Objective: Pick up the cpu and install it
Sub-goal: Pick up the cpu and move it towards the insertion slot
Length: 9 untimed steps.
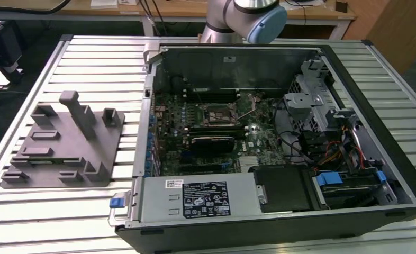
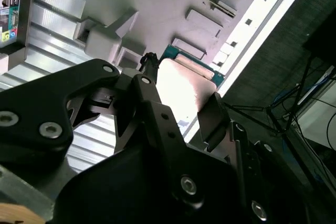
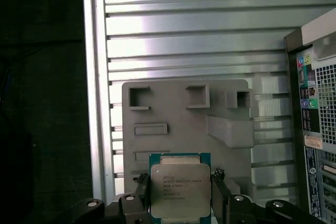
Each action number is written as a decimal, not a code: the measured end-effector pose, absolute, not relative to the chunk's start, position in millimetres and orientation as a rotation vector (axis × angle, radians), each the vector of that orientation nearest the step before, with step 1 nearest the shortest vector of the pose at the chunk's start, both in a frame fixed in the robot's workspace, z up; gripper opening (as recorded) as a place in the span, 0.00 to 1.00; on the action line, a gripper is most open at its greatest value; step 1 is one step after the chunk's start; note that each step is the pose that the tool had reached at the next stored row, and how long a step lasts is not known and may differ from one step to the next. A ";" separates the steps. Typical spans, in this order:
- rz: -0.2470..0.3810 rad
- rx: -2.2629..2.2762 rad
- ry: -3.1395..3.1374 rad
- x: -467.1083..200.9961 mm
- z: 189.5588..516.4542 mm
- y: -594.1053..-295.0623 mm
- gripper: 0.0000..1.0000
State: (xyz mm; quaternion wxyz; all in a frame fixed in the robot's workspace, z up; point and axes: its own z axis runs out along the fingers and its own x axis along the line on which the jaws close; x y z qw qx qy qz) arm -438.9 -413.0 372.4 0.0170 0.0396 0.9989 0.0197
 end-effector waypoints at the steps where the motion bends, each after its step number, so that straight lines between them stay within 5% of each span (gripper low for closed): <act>1: 0.061 0.123 3.105 -436.3 372.3 -413.0 0.55; 9: 0.061 0.123 3.104 -413.6 372.3 -413.0 0.55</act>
